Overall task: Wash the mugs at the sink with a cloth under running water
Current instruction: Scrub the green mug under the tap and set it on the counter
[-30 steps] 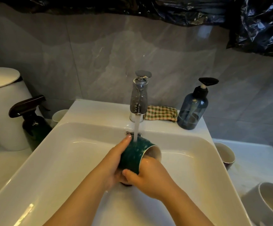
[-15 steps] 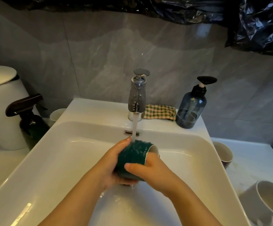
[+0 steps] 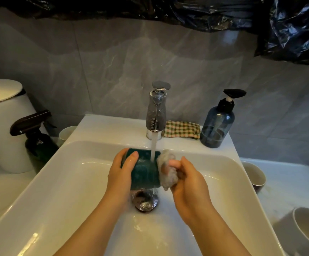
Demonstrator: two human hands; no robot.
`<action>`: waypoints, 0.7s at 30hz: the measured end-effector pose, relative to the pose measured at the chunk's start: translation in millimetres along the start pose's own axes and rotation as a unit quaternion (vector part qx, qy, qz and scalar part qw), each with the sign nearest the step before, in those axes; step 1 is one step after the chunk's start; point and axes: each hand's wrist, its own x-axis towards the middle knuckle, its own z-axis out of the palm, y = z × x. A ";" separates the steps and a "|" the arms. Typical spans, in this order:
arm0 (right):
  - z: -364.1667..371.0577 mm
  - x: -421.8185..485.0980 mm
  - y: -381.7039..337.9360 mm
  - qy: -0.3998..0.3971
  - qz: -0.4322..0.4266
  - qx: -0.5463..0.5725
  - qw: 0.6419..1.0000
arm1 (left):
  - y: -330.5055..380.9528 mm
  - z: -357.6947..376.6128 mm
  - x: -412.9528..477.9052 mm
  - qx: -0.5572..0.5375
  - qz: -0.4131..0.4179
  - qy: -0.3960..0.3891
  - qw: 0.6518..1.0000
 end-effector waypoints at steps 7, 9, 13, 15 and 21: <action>9.0 1.8 7.8 0.012 -0.043 -0.137 0.990 | -0.2 0.6 -9.7 0.148 0.142 -0.084 0.975; 4.4 12.5 5.1 0.044 0.036 -0.118 0.991 | 0.7 -2.8 -11.7 0.235 0.211 -0.128 0.940; 4.7 16.9 -1.3 0.088 0.097 -0.095 0.987 | 0.8 -3.5 -13.1 0.307 0.278 -0.187 0.891; 9.2 9.1 5.1 0.102 -0.017 -0.150 0.983 | 1.7 2.8 -16.0 0.217 0.210 -0.154 0.941; 4.6 -8.8 33.7 -0.056 -0.325 -0.495 0.804 | 16.2 6.3 -20.6 -0.183 -0.171 -0.085 0.964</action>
